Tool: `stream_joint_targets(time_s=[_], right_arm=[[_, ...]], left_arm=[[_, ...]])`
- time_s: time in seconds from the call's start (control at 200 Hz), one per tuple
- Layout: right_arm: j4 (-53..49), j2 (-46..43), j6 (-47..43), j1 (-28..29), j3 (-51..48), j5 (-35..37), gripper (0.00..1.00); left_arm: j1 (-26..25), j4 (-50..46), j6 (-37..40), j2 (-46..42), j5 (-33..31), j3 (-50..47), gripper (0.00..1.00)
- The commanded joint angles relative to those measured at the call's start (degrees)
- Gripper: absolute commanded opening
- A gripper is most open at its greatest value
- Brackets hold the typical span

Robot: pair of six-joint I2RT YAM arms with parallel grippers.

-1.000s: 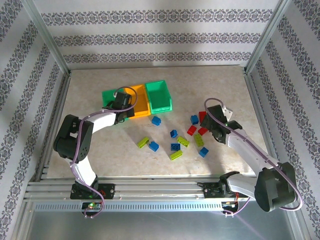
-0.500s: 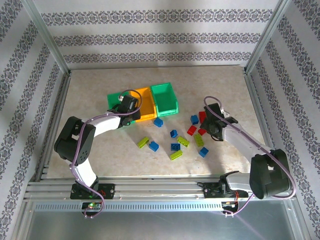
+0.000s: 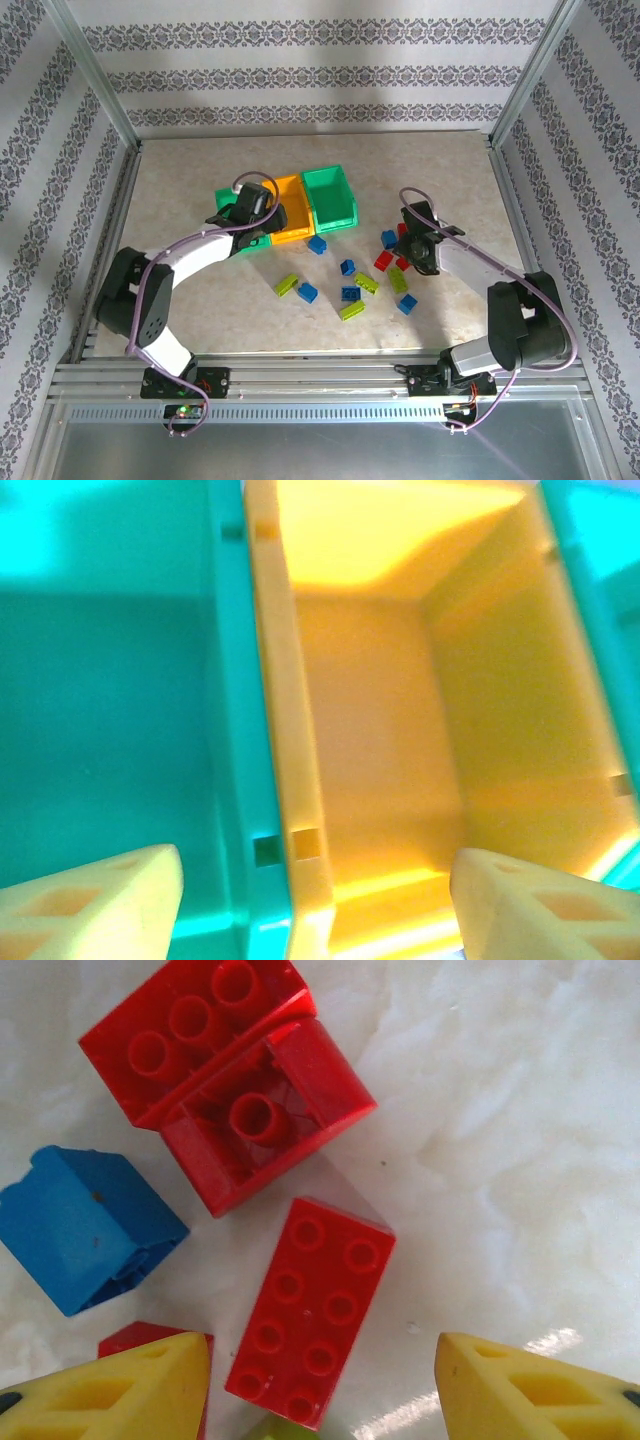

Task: Sort the legos into containers by color
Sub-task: Pick up the lego from the middle-right of the table.

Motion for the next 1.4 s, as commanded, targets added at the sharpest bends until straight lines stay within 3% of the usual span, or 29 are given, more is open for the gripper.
stream_joint_targets(time_s=[0.0,0.29,0.715,0.924,1.149,1.394], right_arm=[[0.8,1.5,0.1,-0.5,1.8,-0.7,0.61],[1.7,4.0,1.6,-1.5,0.3,-1.4,0.57],[2.0,7.4,2.8,-2.0,0.7,-3.0,0.55],[-2.1,6.5,4.8,-2.3,0.4,-3.2,0.48],[-1.3,7.1,5.1,-1.3,0.2,-3.8,0.47],[-2.7,7.7,3.7,-0.5,2.4,-3.2,0.30]], left_arm=[[-0.6,-2.7,1.6,-3.8,-0.5,1.6,0.79],[-0.6,-3.6,2.6,-11.9,-2.2,-1.7,1.00],[-0.5,-5.5,1.9,-21.7,-6.0,-8.5,1.00],[-0.5,-7.3,2.6,-24.2,-7.2,-10.0,1.00],[-0.4,-6.7,3.3,-24.8,-7.1,-10.5,1.00],[-0.4,-6.5,2.8,-25.0,-6.4,-10.3,1.00]])
